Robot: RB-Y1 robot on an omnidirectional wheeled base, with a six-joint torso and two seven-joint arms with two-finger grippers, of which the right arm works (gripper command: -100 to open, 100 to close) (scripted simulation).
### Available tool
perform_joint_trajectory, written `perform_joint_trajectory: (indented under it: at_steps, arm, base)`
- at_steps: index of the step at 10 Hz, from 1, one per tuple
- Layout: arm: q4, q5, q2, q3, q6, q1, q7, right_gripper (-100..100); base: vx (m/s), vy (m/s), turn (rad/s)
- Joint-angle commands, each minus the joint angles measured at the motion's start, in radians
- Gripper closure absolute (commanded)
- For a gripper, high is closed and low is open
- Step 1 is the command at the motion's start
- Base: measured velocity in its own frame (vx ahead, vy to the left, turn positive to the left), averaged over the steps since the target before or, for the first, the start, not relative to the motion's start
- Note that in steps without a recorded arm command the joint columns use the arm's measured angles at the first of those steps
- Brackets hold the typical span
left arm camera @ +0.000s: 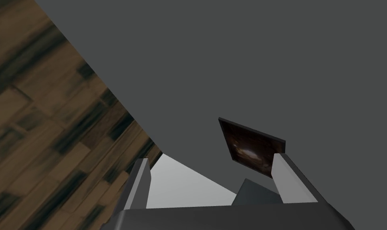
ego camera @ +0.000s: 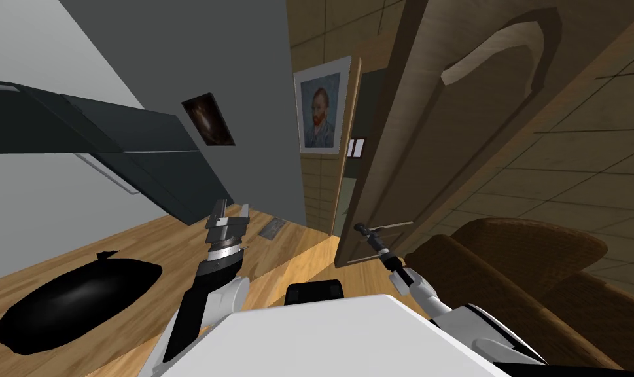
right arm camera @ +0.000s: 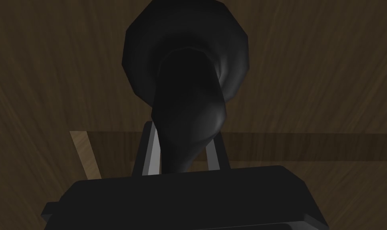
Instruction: Pull the door open
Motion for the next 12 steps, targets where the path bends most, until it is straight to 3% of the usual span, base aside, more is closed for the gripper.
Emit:
perform_joint_trajectory:
  at_steps: [1, 3, 7, 8, 12]
  arm:
    - [0.012, 0.004, -0.012, 0.010, -0.035, 0.009, -0.012, 100]
    - [0.017, 0.009, -0.032, 0.022, -0.076, 0.028, -0.030, 100]
    - [0.024, 0.014, -0.057, 0.038, -0.129, 0.052, -0.054, 100]
    - [0.017, 0.014, -0.049, 0.037, -0.112, 0.051, -0.049, 100]
    - [0.035, 0.009, -0.065, 0.046, -0.160, 0.072, -0.059, 100]
  base:
    - [-0.148, -0.084, 0.147]
    - [-0.164, -0.094, 0.156]
    - [-0.159, -0.075, 0.092]
    - [-0.067, -0.037, 0.024]
    - [-0.168, -0.093, 0.184]
